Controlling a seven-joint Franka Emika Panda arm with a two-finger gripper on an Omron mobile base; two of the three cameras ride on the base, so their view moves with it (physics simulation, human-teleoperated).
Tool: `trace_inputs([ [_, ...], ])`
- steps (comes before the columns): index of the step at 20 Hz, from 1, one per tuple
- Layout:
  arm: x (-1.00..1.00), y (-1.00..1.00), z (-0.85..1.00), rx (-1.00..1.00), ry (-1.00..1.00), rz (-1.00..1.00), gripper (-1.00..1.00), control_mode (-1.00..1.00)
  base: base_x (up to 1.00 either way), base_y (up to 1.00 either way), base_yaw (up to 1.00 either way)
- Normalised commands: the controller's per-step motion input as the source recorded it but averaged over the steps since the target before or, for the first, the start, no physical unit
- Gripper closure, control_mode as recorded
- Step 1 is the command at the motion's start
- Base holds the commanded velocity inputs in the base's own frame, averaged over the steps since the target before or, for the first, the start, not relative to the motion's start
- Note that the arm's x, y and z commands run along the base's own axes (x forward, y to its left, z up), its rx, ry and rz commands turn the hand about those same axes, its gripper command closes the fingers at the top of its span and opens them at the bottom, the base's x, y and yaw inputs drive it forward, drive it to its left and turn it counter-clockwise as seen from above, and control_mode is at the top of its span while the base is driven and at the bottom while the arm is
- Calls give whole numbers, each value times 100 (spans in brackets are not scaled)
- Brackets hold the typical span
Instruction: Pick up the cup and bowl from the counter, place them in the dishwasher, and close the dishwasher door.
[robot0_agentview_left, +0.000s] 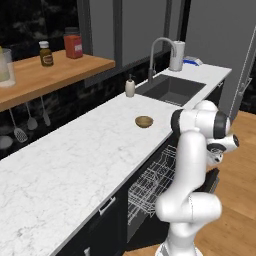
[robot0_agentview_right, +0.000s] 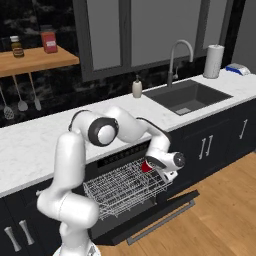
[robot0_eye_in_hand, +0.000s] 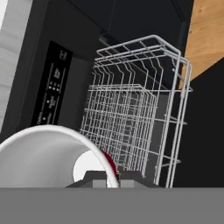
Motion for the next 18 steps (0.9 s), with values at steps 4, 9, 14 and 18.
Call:
trace_inputs([
  [4,42,4,-41,2,0,4,100,-100,0,0,0],
  [9,47,13,-38,0,0,3,100,-100,0,0,0],
  [14,50,7,-34,0,0,1,100,-100,0,0,0],
  [18,51,0,-37,0,0,0,100,-100,0,0,0],
])
